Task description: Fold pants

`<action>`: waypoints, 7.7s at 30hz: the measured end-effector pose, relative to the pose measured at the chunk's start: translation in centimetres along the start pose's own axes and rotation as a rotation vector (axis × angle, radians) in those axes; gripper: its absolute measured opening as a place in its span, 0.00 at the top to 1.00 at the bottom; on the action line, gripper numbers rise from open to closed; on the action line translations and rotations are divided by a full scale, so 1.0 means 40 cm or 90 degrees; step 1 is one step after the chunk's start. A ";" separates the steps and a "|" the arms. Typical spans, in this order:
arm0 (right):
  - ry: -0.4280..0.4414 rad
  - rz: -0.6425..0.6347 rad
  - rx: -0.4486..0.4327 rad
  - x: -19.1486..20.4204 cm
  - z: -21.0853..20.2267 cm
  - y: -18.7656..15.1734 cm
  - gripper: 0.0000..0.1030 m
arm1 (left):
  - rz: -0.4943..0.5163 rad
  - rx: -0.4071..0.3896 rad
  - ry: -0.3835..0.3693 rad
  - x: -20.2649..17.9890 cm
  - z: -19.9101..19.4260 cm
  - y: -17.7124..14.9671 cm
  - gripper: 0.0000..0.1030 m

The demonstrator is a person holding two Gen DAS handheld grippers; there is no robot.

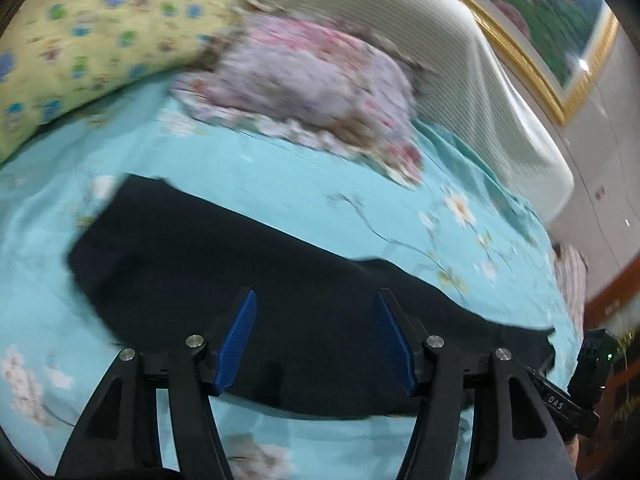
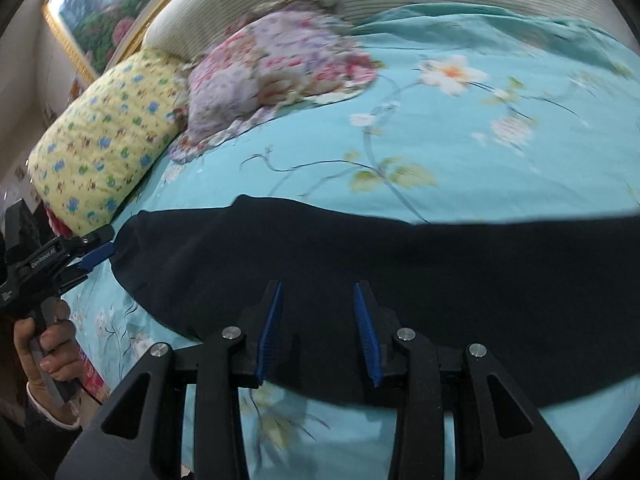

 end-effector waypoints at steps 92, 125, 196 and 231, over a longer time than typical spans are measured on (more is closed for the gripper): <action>0.125 0.273 -0.246 -0.459 -0.381 0.042 0.89 | 0.512 0.236 -0.474 -1.139 0.348 -0.072 0.90; 0.197 0.086 -0.038 -0.014 -0.059 -0.007 0.88 | 0.226 0.162 -0.379 -0.498 0.279 -0.031 0.90; 0.226 -0.155 0.133 0.395 0.162 -0.028 0.53 | -0.182 0.060 -0.033 0.265 -0.038 -0.203 0.61; 0.228 -0.402 0.357 0.712 0.607 -0.038 0.53 | -0.324 0.017 -0.066 0.464 0.079 -0.160 0.69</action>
Point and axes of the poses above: each gripper's, at about its wrist camera, not at the fingertips, and z roughly the way its jaws point, x to its left, y to its top, the point moved 9 cm from there along z, roughly the way its jaws point, and after that the axes turned 13 degrees about z, right-handed, at the moved point
